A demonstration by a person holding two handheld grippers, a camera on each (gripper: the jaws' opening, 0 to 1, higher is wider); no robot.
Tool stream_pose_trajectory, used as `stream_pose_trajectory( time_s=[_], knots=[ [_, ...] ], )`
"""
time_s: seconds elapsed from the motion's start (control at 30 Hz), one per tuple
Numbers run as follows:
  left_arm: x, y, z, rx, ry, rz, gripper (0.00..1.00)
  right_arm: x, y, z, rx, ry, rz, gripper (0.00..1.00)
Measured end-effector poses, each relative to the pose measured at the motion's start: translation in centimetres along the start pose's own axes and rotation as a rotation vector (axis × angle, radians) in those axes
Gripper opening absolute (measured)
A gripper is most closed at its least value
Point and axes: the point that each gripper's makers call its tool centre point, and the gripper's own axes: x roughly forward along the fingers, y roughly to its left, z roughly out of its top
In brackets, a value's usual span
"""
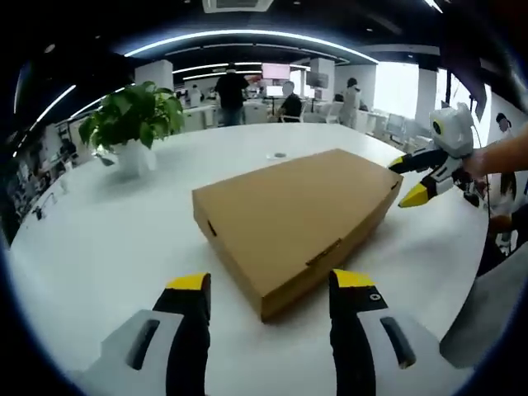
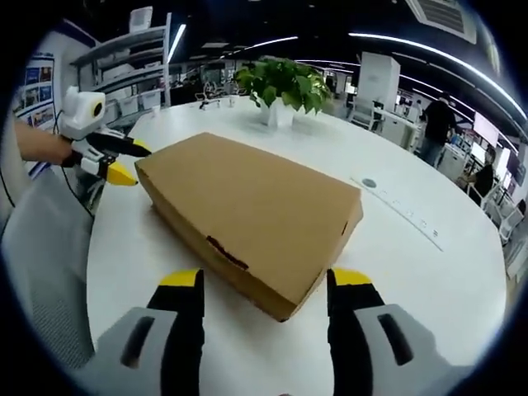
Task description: Operate the shoe box by opening the lid, removing the specified soft item, and placing it in the target area until the item is outside and the box remains undamaged.
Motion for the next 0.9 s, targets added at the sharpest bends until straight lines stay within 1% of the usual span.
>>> stream_pose_trajectory(
  time_s=[0.1, 0.23, 0.3, 0.33, 0.47, 0.63, 0.9],
  knots=[
    [0.38, -0.26, -0.15, -0.001, 0.008, -0.007, 0.56, 0.21, 0.02, -0.05, -0.001, 0.007, 0.002, 0.55],
    [0.69, -0.47, -0.07, 0.011, 0.010, -0.015, 0.50, 0.07, -0.84, -0.07, 0.011, -0.002, -0.019, 0.48],
    [0.89, -0.59, -0.08, 0.019, 0.016, -0.018, 0.49, 0.05, -0.68, 0.01, 0.004, -0.003, -0.010, 0.47],
    [0.91, -0.64, -0.05, 0.023, 0.015, -0.019, 0.47, 0.06, -0.69, -0.03, 0.001, -0.001, -0.010, 0.47],
    [1.04, -0.70, -0.08, 0.038, 0.016, -0.017, 0.47, 0.07, -0.73, -0.05, 0.001, -0.004, -0.004, 0.46],
    [0.94, -0.73, -0.13, 0.055, 0.015, -0.014, 0.46, 0.01, -0.65, -0.08, 0.012, -0.005, -0.005, 0.45],
    [0.86, -0.62, -0.16, 0.054, 0.026, -0.025, 0.44, -0.01, -0.54, -0.16, 0.032, -0.002, -0.007, 0.44]
  ],
)
